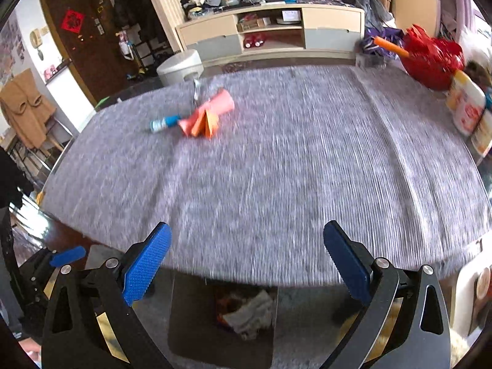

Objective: Collect trash
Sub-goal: 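Grasp the blue-capped bottle with the left tool while the right tool grasps the red cup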

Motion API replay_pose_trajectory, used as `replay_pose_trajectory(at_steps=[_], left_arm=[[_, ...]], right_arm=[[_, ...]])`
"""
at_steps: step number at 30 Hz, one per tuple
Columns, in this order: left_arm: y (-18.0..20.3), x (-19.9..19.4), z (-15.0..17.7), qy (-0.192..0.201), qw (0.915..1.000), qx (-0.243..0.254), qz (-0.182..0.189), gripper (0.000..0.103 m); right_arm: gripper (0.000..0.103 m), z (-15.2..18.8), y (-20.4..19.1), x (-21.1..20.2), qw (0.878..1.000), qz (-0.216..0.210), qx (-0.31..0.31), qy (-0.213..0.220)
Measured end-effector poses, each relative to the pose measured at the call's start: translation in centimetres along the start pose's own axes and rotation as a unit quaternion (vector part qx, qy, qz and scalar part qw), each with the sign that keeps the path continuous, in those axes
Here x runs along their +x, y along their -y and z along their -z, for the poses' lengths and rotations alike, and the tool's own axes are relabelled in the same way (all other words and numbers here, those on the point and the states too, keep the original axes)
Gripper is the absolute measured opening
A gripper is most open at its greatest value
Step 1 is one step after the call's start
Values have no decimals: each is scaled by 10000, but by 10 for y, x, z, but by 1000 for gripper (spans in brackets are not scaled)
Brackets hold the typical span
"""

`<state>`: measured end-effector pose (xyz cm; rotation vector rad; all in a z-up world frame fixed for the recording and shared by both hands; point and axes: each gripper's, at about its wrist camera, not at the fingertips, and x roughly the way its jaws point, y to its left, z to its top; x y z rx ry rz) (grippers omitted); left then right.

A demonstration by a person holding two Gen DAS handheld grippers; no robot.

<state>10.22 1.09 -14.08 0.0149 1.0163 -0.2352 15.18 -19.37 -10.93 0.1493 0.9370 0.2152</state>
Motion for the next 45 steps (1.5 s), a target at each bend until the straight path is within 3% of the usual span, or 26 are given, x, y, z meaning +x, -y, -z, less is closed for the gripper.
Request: replay_pose_trajectory(at_steps=[14,16,21,31,36,39,42,45], left_arm=[[-36,37,-83,133,9998,-60,-144,95],[-39,44,-93,133,9998,-39,-161,95],[-52,58,-119,203,9996,-22,-209,95],[-64,93,-163,220,9996,190,-70,89],[-66,119,-182,80,9996,260,-22,77],[-64,129,-188,27,9993,362,38,65],[-60,133,-191,27,9987,505,44,57],[-58,131,-190,47,9985,529,99,39]], right_arm=[[98,-85,-17,70,9998,-206,-4,28],[95,-96,-22,82,9997,-231,-4,-2],[65,-118,-28,113,9993,-349,80,-139],[61,-131,-33,154,9981,-326,176,-485],[61,-133,-34,162,9978,-386,164,-504],[48,-136,-35,163,9976,-463,75,-510],[47,-136,-39,162,9975,-459,-36,-528],[46,-134,-39,160,9970,-557,-6,-543]])
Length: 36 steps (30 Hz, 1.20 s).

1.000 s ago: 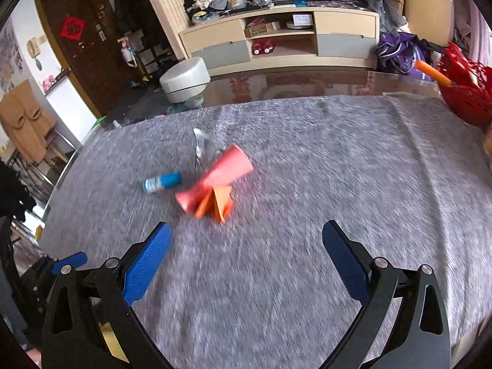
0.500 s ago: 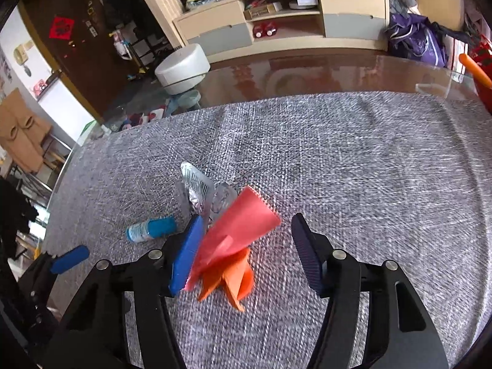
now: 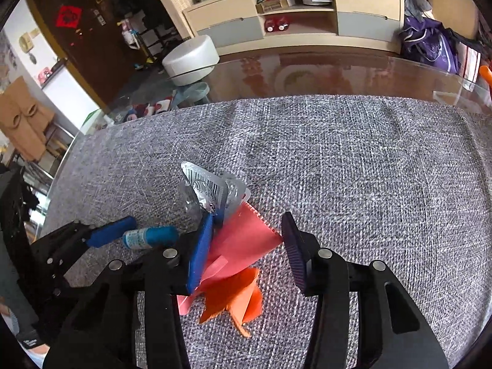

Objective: Collect trash
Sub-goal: 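Grasp the blue-capped bottle with the left tool while the right tool grasps the red cup, then lower both tools to the bin and release the bottle and red cup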

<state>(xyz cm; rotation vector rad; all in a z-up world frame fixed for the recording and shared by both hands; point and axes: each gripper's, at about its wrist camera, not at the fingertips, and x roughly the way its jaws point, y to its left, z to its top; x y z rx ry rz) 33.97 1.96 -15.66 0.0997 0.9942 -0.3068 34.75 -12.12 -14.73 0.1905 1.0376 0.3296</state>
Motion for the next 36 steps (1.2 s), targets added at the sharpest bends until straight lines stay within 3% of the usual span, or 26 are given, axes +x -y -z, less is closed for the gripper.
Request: replay_pose_trajectory(at_steps=[4,7,9,13,14,15,21,36], left_arm=[[5,-5,9,3,10000,33,18,28],[10,-12,18,-31,9999,20,101,28],[16,-17,24,-52,9999,39,132,19],[28,-41,34,46,9999,59,106,18],[31,-48,36,84,9999,71,96,18],[34,-55,37,123,9999,86,83,18],[58,-97,51,317,9993,175,66,18],[120,-179,112,654,9973,236,252,18]], right_arm=[[44,10,3,-11,9999,-116,49,18],[43,15,3,-24,9999,-122,55,95],[43,18,4,-37,9997,-145,70,183],[41,23,1,-66,9992,-135,19,374],[35,22,0,-71,9991,-138,5,401],[20,25,-1,-80,9990,-137,-27,426],[7,43,-2,-109,9987,-33,-141,498],[6,118,-7,-184,9967,75,-428,691]])
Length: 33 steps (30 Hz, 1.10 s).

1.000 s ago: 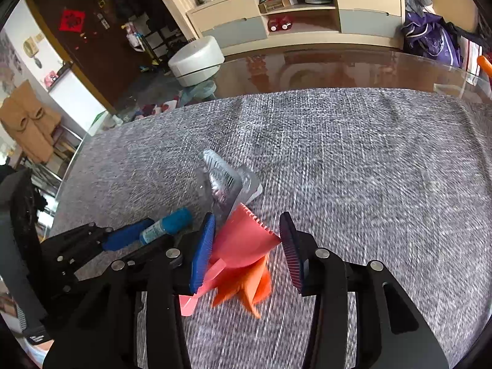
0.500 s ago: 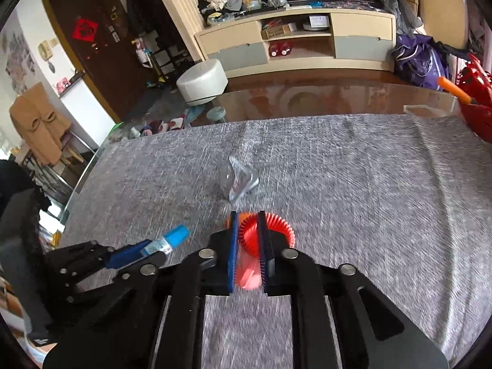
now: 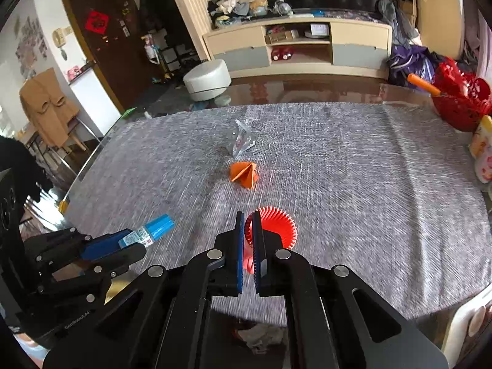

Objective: Collect trash
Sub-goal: 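Lower both tools to the bin and release the bottle and red cup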

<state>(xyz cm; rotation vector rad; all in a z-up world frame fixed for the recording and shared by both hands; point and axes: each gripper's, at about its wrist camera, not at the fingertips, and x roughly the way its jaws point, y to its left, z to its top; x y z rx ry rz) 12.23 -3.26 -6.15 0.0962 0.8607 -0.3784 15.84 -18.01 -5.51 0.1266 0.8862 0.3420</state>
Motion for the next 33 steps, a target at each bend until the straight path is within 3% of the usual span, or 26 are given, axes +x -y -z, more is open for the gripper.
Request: replay_pose_trajectory(at_steps=[5,11,24,33], left_arm=[[19,-18,18,43,10000,37,76,18],[32,-19,59,-172,9995,-142,232,18],[36,35,147,-1156,9912,-573,284,18],[35,67,180,-1713,9815,-785,325,18]], right_arm=[[6,30,-6,-30,9999,-46,-151,57],[6,74,-10,-35,9996,-25,-230,-174],[6,156,-3,19,9948,103,115,-1009],[6,187,5,47,9899,127,385,-1359]])
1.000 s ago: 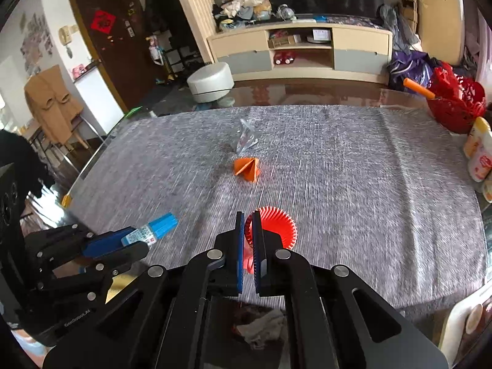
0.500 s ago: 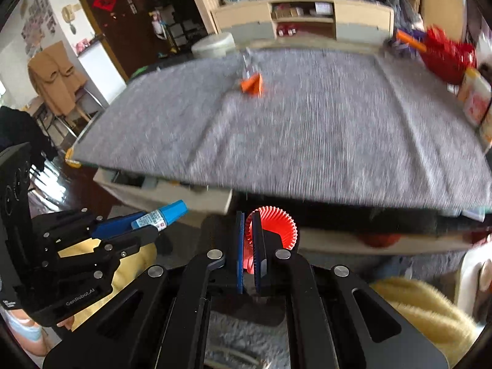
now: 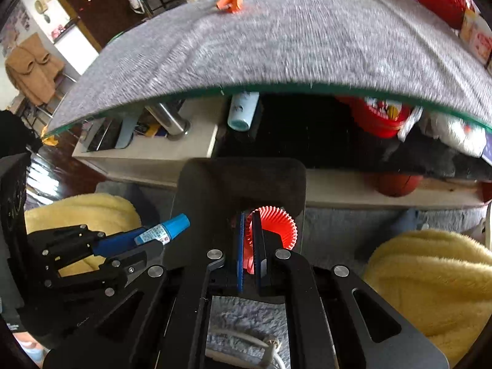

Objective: Collect trash
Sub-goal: 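Lower both tools to the bin and release the bottle and red cup, then raise both open tools back above the table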

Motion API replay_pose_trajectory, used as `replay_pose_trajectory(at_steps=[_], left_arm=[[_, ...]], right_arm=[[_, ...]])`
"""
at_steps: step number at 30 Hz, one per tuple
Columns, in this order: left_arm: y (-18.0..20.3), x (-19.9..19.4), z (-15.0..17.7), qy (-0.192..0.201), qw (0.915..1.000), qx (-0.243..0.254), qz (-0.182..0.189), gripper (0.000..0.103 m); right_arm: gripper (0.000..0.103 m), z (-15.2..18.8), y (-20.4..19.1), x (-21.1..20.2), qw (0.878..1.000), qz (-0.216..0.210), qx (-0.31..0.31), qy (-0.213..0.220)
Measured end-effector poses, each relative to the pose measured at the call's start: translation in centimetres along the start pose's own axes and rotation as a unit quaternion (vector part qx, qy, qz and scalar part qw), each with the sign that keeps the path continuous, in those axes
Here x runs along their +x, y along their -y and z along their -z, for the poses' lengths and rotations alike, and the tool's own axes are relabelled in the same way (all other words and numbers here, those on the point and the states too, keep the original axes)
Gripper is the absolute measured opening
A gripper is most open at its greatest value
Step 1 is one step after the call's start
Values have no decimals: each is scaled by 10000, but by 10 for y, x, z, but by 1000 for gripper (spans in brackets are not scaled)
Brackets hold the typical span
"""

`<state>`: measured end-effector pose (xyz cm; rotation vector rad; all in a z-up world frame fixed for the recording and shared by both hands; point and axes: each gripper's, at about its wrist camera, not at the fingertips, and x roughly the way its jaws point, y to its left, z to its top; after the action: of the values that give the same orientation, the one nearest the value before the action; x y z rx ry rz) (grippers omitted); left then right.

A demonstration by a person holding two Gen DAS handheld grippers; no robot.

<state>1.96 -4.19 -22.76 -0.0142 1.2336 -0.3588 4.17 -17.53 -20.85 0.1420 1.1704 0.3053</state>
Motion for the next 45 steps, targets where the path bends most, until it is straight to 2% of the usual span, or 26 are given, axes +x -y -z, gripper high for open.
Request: replay_pose_trajectory(at_steps=[7,11,12,14,17,19,20,23,25,27,29,32,34,38,45], left_arm=[[-2,13,3,-200,9998,-66,46,18],[-4,15,2,-249,9996,-122,92,19],[-6,16,2,-266,9995,-148,74,21],[-7,15,1,-255,9995,-167,31,34],[-11,13,-1,-236,9995,-186,-75,42],[-14,10,-2,-222,9995,-216,-112,43],[-16,8,-3,-213,9994,-226,-132,46],[-22,0,-6,-127,9993,-247,-263,56],[-24,-5,-9,-60,9992,-251,-308,64],[-26,-13,-13,33,9991,-241,-345,72],[-28,-22,-18,146,9991,-227,-339,84],[-30,-35,-27,304,9987,-216,-335,92],[-31,-41,-33,405,9984,-216,-329,93],[-36,-56,-50,581,9976,-209,-319,94],[-54,-70,-89,852,9944,-162,-600,94]], right_arm=[[6,-1,2,12,9999,-7,29,-100],[9,-4,3,18,9996,-172,123,-178],[9,-5,4,19,9994,-221,180,-199],[10,-6,5,21,9993,-210,204,-243],[12,-8,10,23,9992,-114,273,-251],[31,-9,15,21,9991,-37,353,-209],[46,-9,18,20,9991,-14,373,-178],[54,-13,25,14,9990,156,401,-82],[66,-16,29,10,9988,276,408,-20],[84,-20,32,3,9985,389,382,63],[91,-25,32,-4,9985,392,358,122],[95,-35,32,-16,9984,346,363,259],[96,-45,32,-27,9981,293,369,406],[98,-69,28,-43,9971,240,313,644],[98,-122,26,-46,9956,254,205,873]])
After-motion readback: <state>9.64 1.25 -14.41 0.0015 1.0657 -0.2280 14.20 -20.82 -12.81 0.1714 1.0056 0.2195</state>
